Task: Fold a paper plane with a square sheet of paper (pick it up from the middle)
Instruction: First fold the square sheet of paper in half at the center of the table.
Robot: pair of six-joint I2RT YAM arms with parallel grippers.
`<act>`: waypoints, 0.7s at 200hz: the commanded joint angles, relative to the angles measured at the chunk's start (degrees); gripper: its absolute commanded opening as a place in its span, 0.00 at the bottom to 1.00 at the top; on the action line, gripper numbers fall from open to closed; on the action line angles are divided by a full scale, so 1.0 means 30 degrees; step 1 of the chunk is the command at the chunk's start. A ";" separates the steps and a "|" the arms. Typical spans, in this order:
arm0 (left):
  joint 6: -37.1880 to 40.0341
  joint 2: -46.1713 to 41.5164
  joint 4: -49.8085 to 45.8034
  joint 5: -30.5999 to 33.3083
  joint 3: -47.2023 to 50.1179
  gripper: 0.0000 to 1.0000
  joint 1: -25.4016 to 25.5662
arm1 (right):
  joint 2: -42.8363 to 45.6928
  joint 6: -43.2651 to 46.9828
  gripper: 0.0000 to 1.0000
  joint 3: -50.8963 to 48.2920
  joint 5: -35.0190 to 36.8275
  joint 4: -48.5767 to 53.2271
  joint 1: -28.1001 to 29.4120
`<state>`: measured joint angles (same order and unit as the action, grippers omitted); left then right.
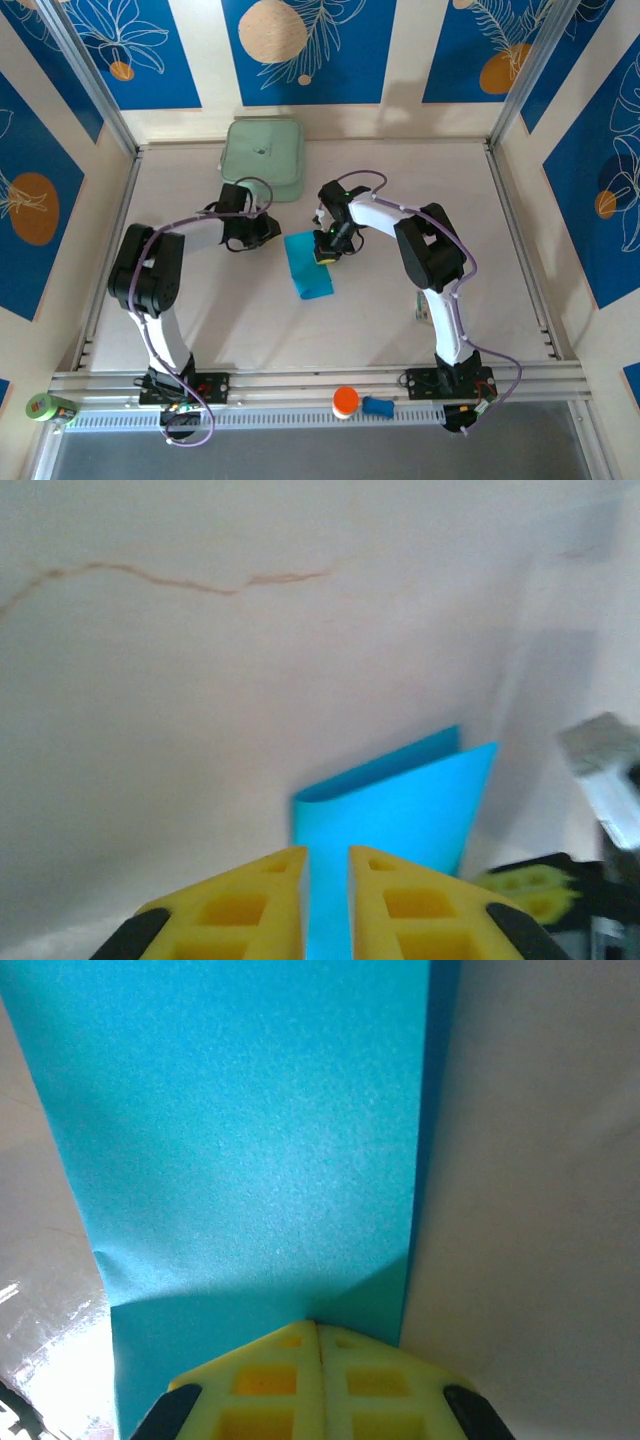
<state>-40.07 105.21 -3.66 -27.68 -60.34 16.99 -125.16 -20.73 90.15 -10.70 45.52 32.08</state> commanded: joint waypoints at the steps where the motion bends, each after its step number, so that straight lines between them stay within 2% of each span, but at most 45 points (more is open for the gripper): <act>1: -0.1463 -0.0411 0.2289 -0.1218 0.0516 0.18 0.0731 | -0.2810 0.0313 0.00 -0.1381 0.5331 0.1539 -0.0116; 77: -0.0670 0.2517 -0.1301 0.0451 -0.2016 0.18 0.1426 | -0.2841 0.0456 0.00 -0.1458 0.5309 0.1527 -0.0170; 121: 0.0197 0.3008 -0.3533 0.2721 -0.2465 0.18 0.0314 | -0.2803 0.0513 0.00 -0.1513 0.5436 0.1570 -0.0255; 140: 0.0502 0.2521 -0.4225 0.2622 -0.2900 0.18 -0.0060 | -0.2785 0.0525 0.00 -0.1484 0.5449 0.1620 -0.0268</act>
<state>-41.30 113.38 -9.87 -24.82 -67.37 19.79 -125.38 -19.90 90.39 -10.66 45.89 32.12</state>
